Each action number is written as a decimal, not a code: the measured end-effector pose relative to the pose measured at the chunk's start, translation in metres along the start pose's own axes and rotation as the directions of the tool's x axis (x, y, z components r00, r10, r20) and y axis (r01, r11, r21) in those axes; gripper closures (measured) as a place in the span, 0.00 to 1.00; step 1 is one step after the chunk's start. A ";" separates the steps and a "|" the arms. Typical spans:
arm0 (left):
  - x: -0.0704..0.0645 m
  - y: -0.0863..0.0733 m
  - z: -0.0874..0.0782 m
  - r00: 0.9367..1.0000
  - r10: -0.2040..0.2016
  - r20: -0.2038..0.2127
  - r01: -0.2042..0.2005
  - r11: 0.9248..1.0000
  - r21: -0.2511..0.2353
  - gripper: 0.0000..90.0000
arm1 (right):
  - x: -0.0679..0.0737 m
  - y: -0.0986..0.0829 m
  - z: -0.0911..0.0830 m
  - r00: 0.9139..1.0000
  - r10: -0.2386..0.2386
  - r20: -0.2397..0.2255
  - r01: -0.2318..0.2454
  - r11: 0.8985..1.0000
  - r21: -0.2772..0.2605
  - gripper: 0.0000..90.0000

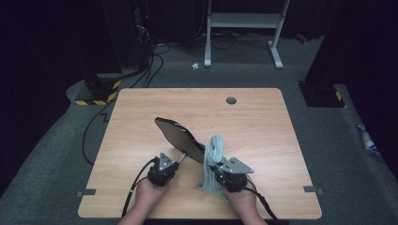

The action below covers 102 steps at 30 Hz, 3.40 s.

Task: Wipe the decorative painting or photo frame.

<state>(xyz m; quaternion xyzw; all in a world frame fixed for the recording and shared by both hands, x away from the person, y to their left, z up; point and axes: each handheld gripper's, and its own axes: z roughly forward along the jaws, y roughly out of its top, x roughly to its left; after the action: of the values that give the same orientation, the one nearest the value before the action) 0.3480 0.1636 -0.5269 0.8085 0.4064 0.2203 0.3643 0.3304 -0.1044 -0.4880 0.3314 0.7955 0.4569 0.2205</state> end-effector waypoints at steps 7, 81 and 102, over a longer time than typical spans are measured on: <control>-0.001 0.000 0.000 1.000 0.010 -0.002 -0.010 1.000 0.005 0.98 | 0.001 -0.009 0.031 1.000 0.002 -0.007 -0.001 0.991 0.132 0.85; -0.008 0.000 0.001 0.998 0.045 -0.038 -0.045 0.999 0.001 0.98 | 0.021 0.074 -0.031 0.998 -0.062 0.005 0.062 0.988 -0.143 0.84; -0.006 0.001 0.000 0.999 0.041 -0.028 -0.041 0.999 0.005 0.98 | 0.012 0.007 -0.006 1.000 -0.013 0.009 0.013 0.999 0.038 0.84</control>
<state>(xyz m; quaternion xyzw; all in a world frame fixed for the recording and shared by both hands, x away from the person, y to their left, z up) 0.3451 0.1584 -0.5269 0.8143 0.3952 0.2384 0.3521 0.3205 -0.0970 -0.4796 0.3324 0.8052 0.4387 0.2206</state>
